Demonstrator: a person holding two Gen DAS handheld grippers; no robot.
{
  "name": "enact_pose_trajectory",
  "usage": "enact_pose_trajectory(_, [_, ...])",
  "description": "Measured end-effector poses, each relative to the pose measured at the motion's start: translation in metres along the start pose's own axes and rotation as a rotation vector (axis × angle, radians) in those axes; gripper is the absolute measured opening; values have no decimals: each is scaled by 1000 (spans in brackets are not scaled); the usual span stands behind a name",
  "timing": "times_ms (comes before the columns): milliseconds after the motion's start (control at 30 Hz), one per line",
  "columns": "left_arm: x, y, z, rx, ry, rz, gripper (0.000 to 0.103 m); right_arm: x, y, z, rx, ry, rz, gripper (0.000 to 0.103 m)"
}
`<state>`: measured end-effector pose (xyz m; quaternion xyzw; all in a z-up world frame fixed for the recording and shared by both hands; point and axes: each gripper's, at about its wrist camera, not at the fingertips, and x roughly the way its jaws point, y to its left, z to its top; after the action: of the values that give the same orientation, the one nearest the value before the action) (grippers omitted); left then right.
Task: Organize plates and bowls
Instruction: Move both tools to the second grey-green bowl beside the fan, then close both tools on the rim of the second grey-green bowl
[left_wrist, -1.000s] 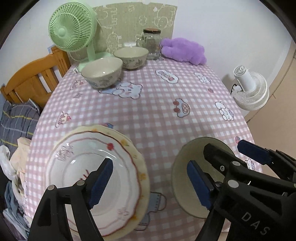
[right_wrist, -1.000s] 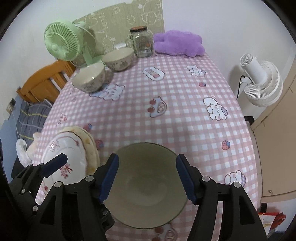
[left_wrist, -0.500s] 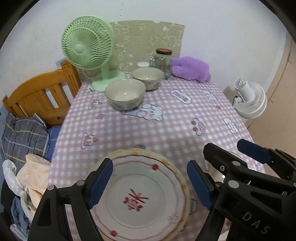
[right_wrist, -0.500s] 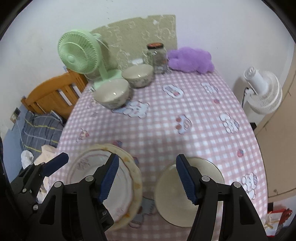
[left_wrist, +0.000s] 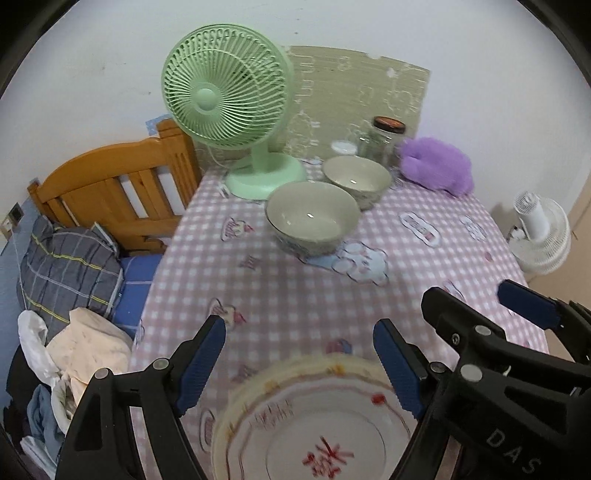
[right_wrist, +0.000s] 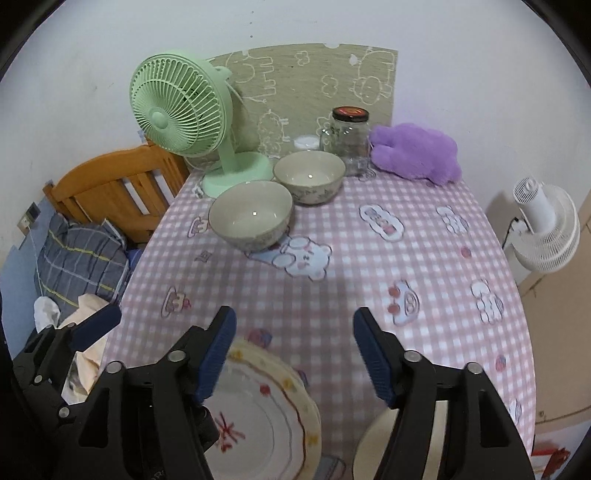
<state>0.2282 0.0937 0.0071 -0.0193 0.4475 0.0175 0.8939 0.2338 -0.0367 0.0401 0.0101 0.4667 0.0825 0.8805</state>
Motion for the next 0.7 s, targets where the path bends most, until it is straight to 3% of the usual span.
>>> enact_pose_trajectory(67, [8, 4, 9, -15, 3, 6, 84, 9, 0, 11, 5, -4, 9, 81])
enact_pose_trajectory(467, [75, 11, 72, -87, 21, 68, 86, 70, -2, 79, 4, -10, 74, 82])
enact_pose_trajectory(700, [123, 14, 95, -111, 39, 86, 75, 122, -3, 111, 1, 3, 77, 78])
